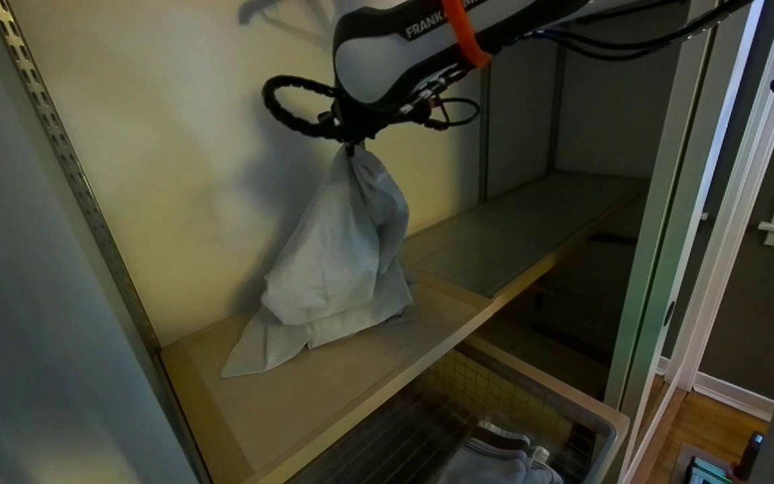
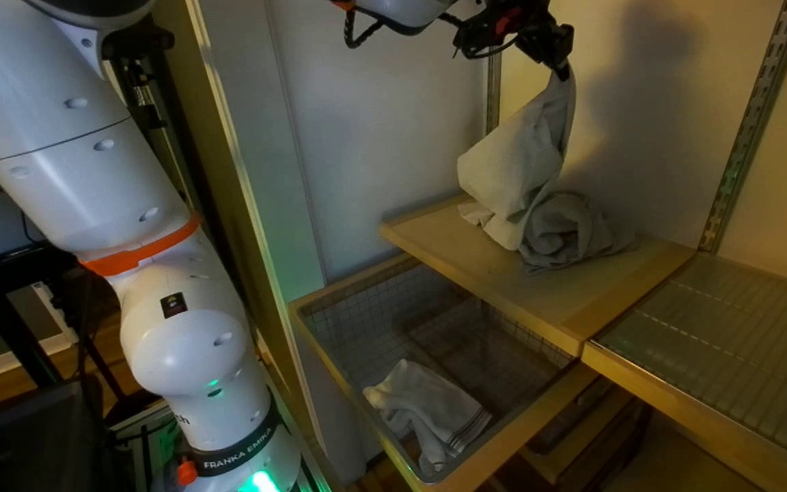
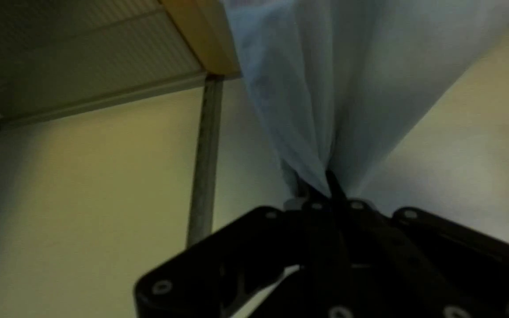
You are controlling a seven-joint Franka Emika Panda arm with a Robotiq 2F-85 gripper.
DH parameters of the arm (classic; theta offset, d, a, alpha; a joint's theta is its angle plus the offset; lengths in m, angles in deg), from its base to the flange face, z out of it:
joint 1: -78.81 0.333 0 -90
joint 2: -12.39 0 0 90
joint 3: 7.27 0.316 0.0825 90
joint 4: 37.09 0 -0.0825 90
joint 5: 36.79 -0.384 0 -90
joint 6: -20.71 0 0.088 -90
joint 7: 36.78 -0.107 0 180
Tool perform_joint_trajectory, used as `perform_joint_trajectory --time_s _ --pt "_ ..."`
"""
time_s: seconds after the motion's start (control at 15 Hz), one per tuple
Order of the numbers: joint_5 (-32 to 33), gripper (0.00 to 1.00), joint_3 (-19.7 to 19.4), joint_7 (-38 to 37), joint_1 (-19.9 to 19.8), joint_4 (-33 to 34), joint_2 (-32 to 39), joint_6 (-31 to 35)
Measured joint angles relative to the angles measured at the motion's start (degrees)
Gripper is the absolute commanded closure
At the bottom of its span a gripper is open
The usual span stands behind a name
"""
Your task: Move the towel on the left to the right on the shelf
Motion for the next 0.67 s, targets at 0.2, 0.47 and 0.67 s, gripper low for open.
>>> perform_joint_trajectory --time_s 0.2,0.47,0.67 --pt "7.9 0.99 -0.4 -6.1 -5.5 -0.1 -0.1 2.4" --pt "21.5 0.99 -2.2 -18.2 -11.5 -0.6 2.5 5.2" --pt "31.1 0.99 -4.9 -27.7 -13.7 -0.5 3.8 5.0"
